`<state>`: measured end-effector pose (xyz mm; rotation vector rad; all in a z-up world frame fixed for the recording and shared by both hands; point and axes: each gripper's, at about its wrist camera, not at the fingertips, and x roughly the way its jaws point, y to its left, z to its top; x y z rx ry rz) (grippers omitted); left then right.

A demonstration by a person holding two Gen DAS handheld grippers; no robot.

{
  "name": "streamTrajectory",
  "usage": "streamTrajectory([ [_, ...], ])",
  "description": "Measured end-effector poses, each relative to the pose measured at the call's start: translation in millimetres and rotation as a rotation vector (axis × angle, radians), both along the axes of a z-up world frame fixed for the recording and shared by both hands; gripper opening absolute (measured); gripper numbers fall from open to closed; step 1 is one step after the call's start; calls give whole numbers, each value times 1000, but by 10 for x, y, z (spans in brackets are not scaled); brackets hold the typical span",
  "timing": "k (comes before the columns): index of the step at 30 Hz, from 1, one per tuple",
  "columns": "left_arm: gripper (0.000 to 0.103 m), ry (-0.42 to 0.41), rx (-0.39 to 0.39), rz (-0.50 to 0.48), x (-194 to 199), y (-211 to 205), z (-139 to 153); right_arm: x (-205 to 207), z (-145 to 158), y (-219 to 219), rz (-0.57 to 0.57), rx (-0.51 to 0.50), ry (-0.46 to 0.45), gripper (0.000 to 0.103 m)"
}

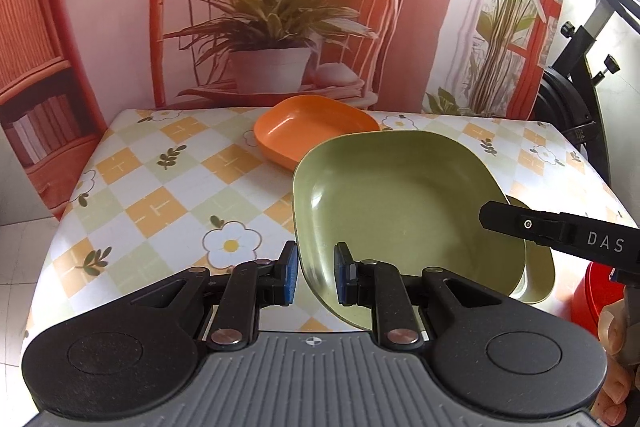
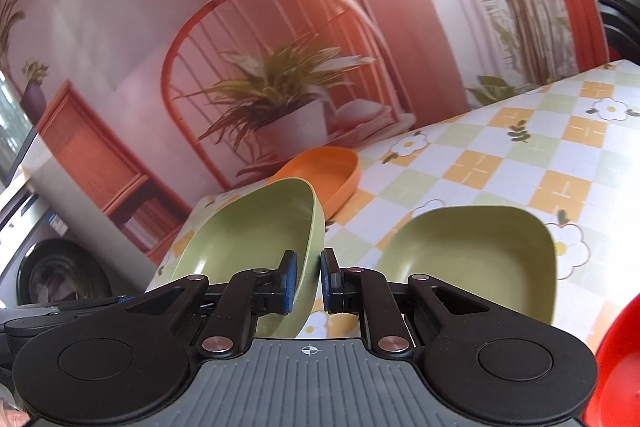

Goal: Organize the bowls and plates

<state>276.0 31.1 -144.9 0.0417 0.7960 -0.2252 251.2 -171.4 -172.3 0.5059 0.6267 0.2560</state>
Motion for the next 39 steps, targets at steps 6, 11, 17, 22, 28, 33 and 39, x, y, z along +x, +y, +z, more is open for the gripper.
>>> streamTrajectory([
  [6, 20, -4, 0, -38, 76, -239, 24, -29, 18, -241, -51, 11, -14, 13],
  [11, 20, -13, -27, -79, 193, -441, 57, -57, 78, -464, -103, -10, -26, 13],
  [17, 20, -55, -49, -164, 322, -771, 128, -110, 54, -749, -179, -36, -5, 13],
  [22, 20, -49, -50, -221, 367, -1003, 54, -158, -40, -889, -213, -77, 40, 13],
  [28, 20, -3, -42, -260, 354, -1118, -142, -164, -137, -933, -220, -143, 98, 13],
  [33, 20, 29, -35, -259, 350, -1147, -290, -142, -216, -907, -215, -179, 141, 13],
  [39, 20, 40, -22, -261, 347, -1161, -371, -127, -318, -866, -203, -193, 178, 13],
])
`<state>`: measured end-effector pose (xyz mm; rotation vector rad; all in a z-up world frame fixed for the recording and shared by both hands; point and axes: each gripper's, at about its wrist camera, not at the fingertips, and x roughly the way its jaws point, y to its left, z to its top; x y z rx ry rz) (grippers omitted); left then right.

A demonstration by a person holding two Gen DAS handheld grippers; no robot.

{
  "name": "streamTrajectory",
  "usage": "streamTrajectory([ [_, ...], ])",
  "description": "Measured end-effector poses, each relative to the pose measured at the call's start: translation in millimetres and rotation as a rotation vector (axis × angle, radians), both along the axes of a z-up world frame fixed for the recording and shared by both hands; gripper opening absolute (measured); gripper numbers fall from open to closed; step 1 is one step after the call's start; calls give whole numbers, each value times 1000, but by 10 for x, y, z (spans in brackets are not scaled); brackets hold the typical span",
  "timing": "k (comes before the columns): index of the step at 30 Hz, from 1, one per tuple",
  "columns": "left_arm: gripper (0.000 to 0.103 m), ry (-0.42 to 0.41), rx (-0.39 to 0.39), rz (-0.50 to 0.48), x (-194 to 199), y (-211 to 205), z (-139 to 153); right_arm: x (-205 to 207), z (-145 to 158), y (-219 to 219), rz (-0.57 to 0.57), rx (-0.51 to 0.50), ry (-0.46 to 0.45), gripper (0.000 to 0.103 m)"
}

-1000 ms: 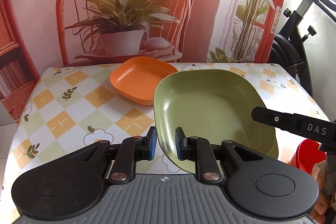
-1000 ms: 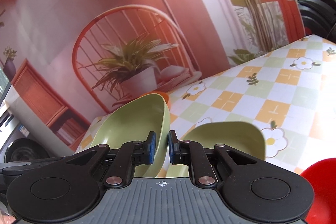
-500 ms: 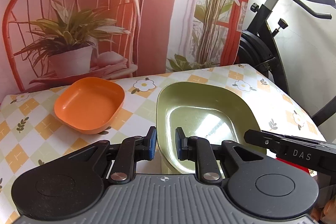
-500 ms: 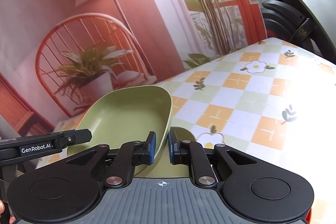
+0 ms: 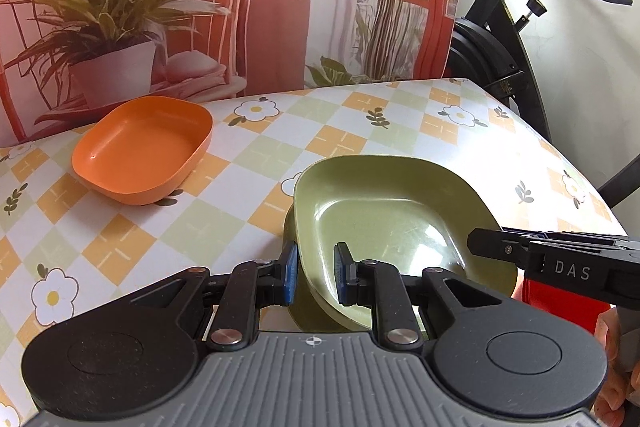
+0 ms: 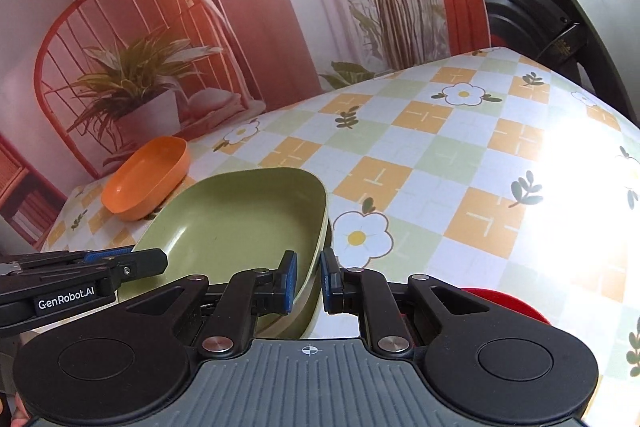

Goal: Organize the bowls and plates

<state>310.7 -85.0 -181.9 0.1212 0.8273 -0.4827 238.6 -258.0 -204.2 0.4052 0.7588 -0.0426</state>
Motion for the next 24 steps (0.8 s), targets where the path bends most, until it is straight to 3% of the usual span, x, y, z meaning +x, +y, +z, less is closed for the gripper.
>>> streamTrajectory([
  [24, 20, -5, 67, -4, 12, -70, -136, 66, -86, 34, 18, -21, 33, 14],
])
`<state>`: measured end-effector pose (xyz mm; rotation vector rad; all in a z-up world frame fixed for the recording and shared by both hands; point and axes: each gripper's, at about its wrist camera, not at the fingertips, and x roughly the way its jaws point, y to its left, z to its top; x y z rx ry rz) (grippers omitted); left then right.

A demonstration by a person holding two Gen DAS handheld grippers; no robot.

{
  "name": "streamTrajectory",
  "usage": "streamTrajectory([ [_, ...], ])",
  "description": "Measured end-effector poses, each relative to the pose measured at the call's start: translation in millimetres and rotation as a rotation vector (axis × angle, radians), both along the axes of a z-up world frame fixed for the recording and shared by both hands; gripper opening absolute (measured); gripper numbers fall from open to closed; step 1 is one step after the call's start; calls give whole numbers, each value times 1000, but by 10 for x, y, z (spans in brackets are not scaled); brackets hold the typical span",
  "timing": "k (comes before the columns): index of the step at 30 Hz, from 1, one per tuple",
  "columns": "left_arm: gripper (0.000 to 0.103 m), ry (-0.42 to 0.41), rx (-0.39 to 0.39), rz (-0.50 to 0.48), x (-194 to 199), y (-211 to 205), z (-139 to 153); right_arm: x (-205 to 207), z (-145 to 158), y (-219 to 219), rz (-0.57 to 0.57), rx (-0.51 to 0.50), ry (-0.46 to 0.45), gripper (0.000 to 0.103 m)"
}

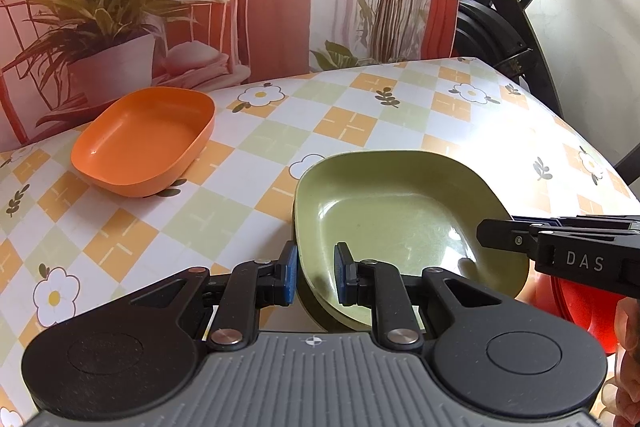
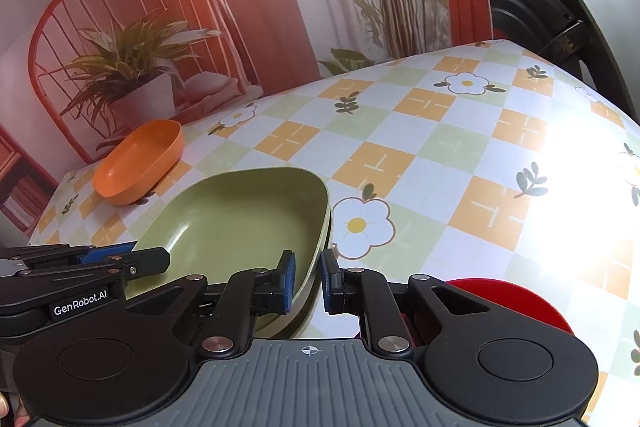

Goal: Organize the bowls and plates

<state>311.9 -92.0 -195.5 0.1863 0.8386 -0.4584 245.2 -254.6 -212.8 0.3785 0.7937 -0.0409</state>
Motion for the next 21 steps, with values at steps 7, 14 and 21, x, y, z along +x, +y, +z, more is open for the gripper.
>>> streamTrajectory([
  [7, 20, 2, 8, 3, 3, -8, -28, 7, -3, 2, 1, -2, 3, 14],
  [14, 21, 3, 15, 8, 10, -14, -35, 6, -12, -4, 2, -5, 1, 14],
  [21, 21, 4, 10, 10, 4, -8, -34, 10, -14, -8, 2, -6, 1, 14],
])
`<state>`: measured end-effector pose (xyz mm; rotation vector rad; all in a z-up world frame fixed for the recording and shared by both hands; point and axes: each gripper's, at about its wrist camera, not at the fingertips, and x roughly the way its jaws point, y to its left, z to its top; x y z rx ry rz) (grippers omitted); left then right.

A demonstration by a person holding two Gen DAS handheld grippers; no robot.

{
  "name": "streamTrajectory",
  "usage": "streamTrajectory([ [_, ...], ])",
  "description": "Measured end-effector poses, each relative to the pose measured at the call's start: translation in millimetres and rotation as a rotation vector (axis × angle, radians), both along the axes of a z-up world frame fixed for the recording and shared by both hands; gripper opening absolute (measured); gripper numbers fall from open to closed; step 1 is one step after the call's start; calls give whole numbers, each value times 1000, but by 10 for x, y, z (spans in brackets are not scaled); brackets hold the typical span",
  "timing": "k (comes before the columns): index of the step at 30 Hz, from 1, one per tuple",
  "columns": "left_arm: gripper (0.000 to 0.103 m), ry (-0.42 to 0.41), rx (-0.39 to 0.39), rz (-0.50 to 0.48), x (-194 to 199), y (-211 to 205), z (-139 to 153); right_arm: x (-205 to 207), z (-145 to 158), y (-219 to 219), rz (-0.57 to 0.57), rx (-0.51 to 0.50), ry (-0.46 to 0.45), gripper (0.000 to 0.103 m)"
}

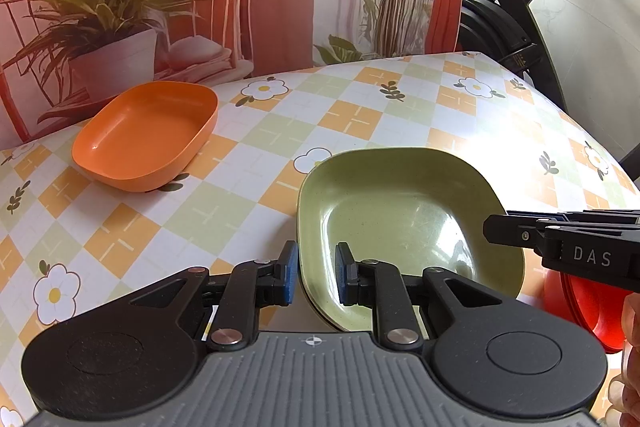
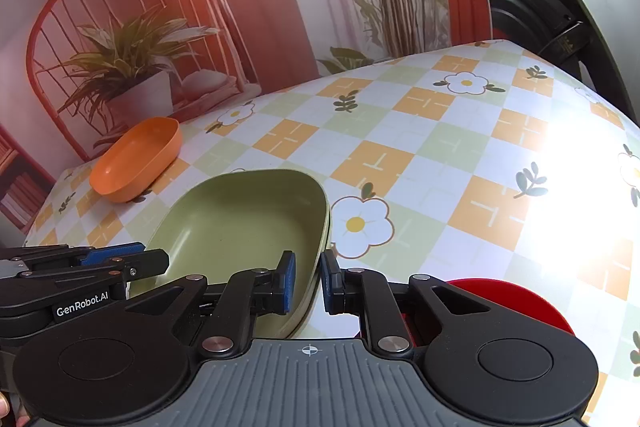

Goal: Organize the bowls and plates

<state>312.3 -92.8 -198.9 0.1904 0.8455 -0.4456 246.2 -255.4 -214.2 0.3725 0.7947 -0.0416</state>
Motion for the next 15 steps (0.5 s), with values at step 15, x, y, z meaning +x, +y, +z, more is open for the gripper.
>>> streamTrajectory([
  [15, 21, 8, -38, 44, 13, 85, 80, -67, 147, -16, -29, 8, -40, 19],
])
